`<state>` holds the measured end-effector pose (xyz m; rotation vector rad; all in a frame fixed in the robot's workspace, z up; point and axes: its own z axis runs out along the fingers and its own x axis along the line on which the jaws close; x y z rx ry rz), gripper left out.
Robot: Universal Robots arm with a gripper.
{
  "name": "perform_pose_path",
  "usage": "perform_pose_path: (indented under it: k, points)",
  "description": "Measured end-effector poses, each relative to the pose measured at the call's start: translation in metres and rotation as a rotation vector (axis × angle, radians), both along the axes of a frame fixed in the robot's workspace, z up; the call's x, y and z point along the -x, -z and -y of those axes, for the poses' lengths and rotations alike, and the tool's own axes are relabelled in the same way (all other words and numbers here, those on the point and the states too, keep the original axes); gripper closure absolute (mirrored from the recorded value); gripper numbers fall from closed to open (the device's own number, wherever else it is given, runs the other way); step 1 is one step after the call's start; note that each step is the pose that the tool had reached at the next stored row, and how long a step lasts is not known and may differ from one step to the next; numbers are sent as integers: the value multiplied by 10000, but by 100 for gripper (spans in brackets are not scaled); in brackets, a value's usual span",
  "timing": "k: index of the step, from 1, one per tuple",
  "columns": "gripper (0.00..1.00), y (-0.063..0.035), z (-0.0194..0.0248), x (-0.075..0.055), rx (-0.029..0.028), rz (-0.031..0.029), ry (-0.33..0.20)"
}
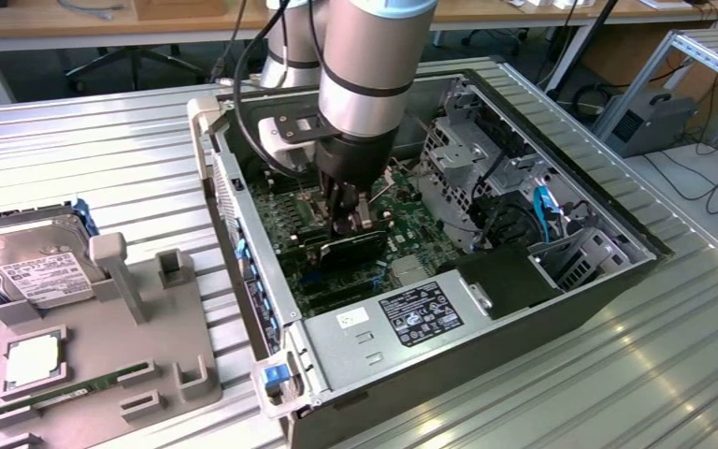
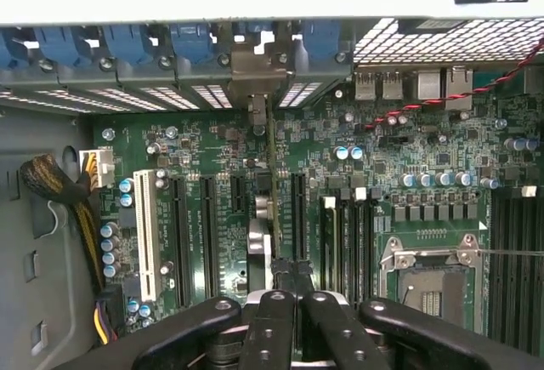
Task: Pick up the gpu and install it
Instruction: 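Press down on the gpu until it lock into place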
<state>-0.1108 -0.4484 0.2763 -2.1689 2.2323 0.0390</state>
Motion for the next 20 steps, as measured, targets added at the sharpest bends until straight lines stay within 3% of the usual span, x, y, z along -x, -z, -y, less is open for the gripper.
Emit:
perform_pose_path:
  k: [6,20]
  points:
    - [89,-8,32,1,-3,1,1]
    - [89,38,33,8,-2,-1,0]
